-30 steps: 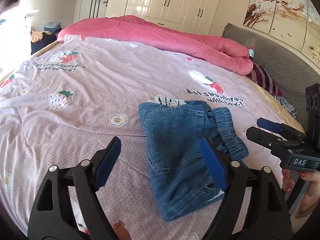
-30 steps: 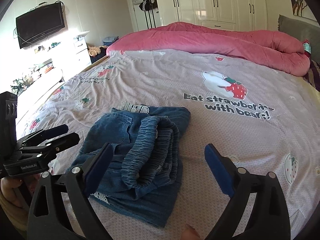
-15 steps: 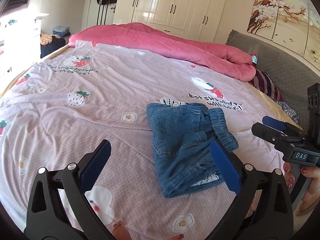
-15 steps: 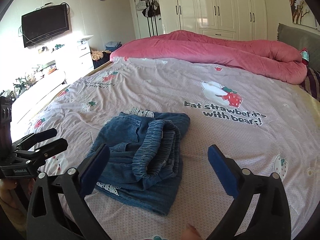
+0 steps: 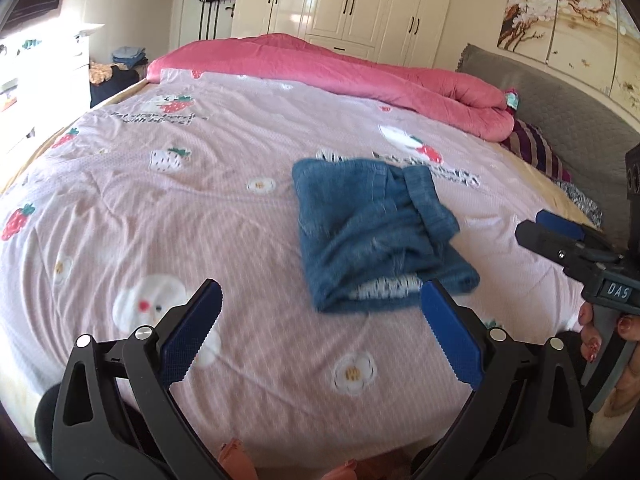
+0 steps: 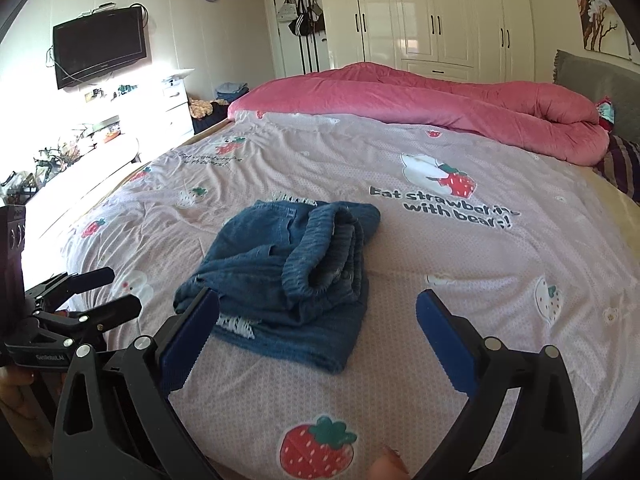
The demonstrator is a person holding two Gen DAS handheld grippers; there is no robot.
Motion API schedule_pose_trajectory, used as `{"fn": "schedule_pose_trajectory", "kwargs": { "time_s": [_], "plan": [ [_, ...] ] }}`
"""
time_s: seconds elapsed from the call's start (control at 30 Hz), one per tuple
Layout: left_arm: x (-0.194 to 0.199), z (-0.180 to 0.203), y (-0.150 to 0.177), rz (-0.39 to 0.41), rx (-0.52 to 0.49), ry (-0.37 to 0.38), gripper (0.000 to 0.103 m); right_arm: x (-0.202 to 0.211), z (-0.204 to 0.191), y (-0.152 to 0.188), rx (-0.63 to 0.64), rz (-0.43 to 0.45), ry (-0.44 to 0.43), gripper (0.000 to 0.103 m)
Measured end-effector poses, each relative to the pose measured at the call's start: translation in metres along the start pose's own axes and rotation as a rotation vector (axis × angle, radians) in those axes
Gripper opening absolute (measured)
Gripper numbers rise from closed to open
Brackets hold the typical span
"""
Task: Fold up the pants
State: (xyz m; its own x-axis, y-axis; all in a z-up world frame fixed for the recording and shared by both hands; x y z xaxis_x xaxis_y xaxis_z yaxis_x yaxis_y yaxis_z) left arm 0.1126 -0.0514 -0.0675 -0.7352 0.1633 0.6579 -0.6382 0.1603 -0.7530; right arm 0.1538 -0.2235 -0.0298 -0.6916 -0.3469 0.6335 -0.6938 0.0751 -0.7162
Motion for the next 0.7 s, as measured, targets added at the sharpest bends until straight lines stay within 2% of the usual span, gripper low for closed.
{"fn": "schedule_pose_trajectory", "kwargs": {
  "time_s": [0.33, 0.7],
  "plan": [
    [-0.004, 0.019, 0.029, -0.048, 0.002, 0.005, 0.093, 0.006, 0.014, 0.031, 0.003, -0.022, 0.037, 0.098],
    [-0.005, 0.021, 0.038, -0.066, 0.025, -0.002, 0.093, 0.001, 0.015, 0.040, 0.001, -0.039, 0.039, 0.098]
  ]
}}
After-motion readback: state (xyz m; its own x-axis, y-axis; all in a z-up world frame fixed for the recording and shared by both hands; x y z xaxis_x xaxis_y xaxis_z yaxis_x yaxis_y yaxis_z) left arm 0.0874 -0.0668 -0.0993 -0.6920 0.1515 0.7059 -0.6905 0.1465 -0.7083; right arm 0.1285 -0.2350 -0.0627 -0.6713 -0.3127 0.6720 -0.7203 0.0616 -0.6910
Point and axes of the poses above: each gripper's, at about its wrist camera, not at the fingertips, and x roughly against the way its jaws point, z to its right, y to its underside, the point moved 9 cm from there along -x, roughly the way its jaws point, and after that the axes turned 14 degrees about -x, right-handed, at the moved point
